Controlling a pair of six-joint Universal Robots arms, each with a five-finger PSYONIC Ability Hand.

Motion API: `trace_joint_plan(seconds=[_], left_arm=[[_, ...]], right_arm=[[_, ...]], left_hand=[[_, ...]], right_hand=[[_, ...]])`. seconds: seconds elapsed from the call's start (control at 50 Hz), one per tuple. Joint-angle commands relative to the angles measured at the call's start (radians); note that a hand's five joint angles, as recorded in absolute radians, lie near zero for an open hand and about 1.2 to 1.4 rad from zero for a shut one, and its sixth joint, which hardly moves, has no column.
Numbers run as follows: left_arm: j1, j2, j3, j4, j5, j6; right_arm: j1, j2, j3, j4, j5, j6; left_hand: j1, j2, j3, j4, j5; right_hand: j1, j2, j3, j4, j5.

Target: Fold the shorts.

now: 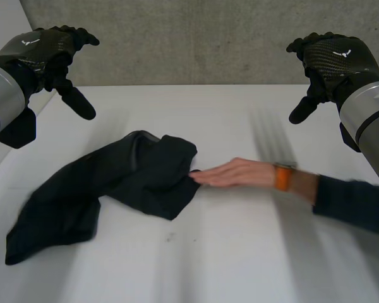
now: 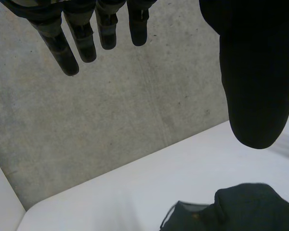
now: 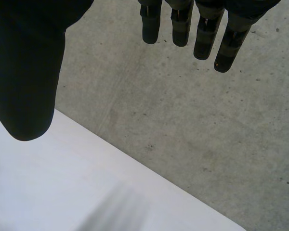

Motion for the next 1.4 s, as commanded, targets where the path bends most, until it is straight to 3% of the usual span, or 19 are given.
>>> trace_joint_plan(seconds=[0.02, 0.42, 0.58, 0.64, 0.7, 0.72, 0.74, 0.8, 0.92, 1.06, 1.18, 1.4], left_arm=[[0.006, -0.058, 0.014, 0.031, -0.004, 0.007], [0.010, -0.364, 0.041, -0.035, -0.018, 0.258], [0.004, -0.505, 0.070, -0.037, -0.133, 0.297], [-0.014, -0.568, 0.095, -0.002, -0.179, 0.292], [-0.025, -0.609, 0.106, 0.052, -0.195, 0.288], [-0.023, -0.615, 0.106, 0.069, -0.196, 0.286], [-0.022, -0.621, 0.106, 0.102, -0.199, 0.288], [-0.013, -0.623, 0.106, 0.162, -0.227, 0.297], [0.035, -0.602, 0.147, 0.262, -0.299, 0.309], [0.078, -0.549, 0.225, 0.307, -0.285, 0.349], [-0.003, -0.554, 0.302, 0.305, -0.222, 0.340], [-0.328, -0.658, 0.409, 0.310, -0.210, 0.338]], right_arm=[[0.002, 0.002, 0.001, 0.000, -0.002, 0.000], [0.019, 0.048, 0.012, 0.000, -0.031, -0.047], [0.021, 0.074, 0.020, 0.000, -0.031, -0.058], [0.028, 0.078, 0.020, 0.000, -0.031, -0.058], [0.044, 0.086, 0.018, -0.001, -0.031, -0.061], [0.044, 0.088, 0.018, -0.001, -0.031, -0.061], [0.045, 0.089, 0.018, -0.001, -0.032, -0.061], [0.045, 0.091, 0.020, -0.001, -0.032, -0.061], [0.045, 0.089, 0.018, -0.001, -0.032, -0.061], [0.045, 0.089, 0.015, -0.003, -0.032, -0.061], [0.042, 0.089, 0.009, -0.006, -0.031, -0.070], [0.007, 0.078, -0.031, -0.006, -0.022, -0.061]], left_hand=[[-0.013, -0.011, -0.034, -0.030, -0.047], [0.050, 0.052, 0.028, 0.032, 0.015], [0.097, 0.099, 0.075, 0.079, 0.062], [0.187, 0.189, 0.166, 0.170, 0.153], [0.433, 0.436, 0.412, 0.416, 0.399], [0.559, 0.561, 0.538, 0.542, 0.525], [0.851, 0.853, 0.830, 0.833, 0.817], [1.208, 1.210, 1.187, 1.190, 1.174], [1.209, 1.211, 1.188, 1.191, 1.175], [1.209, 1.211, 1.188, 1.191, 1.175], [1.209, 1.211, 1.188, 1.191, 1.175], [1.209, 1.211, 1.188, 1.191, 1.175]], right_hand=[[0.013, -0.029, -0.010, -0.061, -0.055], [0.013, -0.029, -0.010, -0.061, -0.055], [0.013, -0.029, -0.010, -0.061, -0.055], [0.013, -0.029, -0.010, -0.061, -0.055], [0.013, -0.029, -0.010, -0.061, -0.055], [0.013, -0.029, -0.010, -0.061, -0.055], [0.013, -0.029, -0.010, -0.061, -0.055], [0.013, -0.029, -0.010, -0.061, -0.055], [0.013, -0.029, -0.010, -0.061, -0.055], [0.013, -0.029, -0.010, -0.061, -0.055], [0.013, -0.029, -0.010, -0.061, -0.055], [0.013, -0.029, -0.010, -0.061, -0.055]])
